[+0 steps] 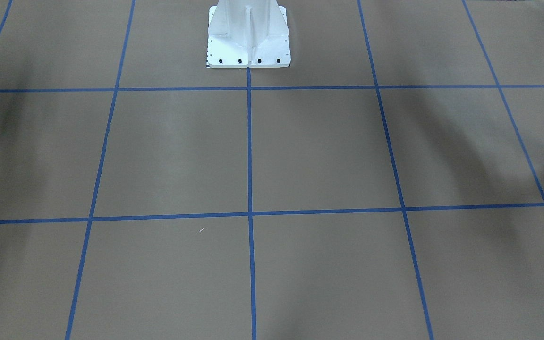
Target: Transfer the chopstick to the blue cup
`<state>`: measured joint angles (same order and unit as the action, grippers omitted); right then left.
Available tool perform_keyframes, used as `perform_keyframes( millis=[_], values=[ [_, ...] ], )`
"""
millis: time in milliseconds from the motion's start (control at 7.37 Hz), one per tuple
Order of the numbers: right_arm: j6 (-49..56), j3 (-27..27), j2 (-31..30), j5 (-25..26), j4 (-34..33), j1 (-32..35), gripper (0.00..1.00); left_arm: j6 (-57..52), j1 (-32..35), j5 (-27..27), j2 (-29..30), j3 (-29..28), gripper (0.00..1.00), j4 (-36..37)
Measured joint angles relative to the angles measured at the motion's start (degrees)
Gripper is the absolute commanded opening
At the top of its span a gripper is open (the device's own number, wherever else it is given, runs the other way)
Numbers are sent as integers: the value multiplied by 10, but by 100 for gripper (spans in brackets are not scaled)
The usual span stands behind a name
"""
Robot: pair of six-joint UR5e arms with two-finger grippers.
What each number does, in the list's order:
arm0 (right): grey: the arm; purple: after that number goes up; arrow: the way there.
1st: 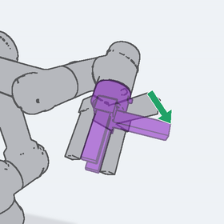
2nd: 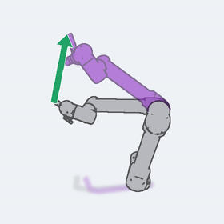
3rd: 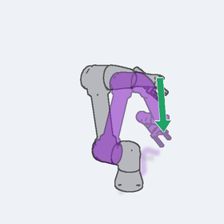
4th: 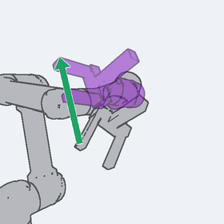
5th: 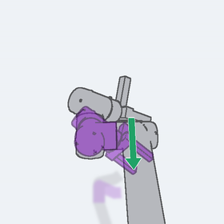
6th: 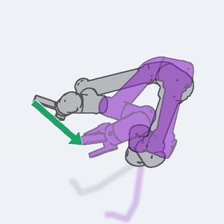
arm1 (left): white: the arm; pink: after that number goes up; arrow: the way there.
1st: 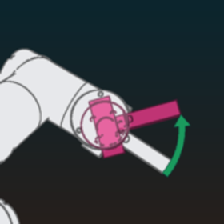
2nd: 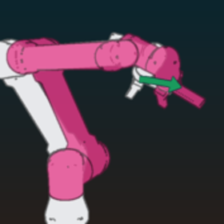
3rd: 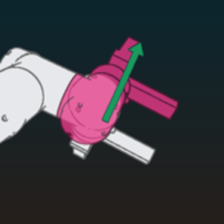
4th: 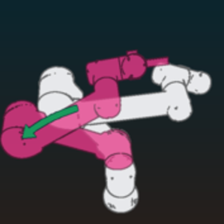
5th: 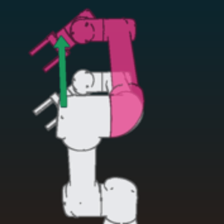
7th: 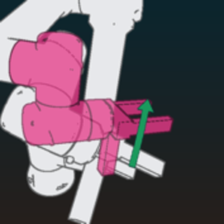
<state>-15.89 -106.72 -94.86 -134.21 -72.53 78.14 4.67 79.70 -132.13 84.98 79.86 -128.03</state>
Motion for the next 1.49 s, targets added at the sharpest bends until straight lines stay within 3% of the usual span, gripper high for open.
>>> perform_keyframes(
  millis=[407,543,950,1492],
  values=[
    [0,1,-1,0,0,0,100,24,3,-27,17,130,0,52],
    [0,1,-2,0,0,0,100,78,-16,-23,36,164,0,57],
    [-1,0,-6,0,1,0,100,303,-158,56,150,201,0,76],
    [-2,0,-6,-1,0,0,100,510,-361,217,401,209,0,346]
  ],
)
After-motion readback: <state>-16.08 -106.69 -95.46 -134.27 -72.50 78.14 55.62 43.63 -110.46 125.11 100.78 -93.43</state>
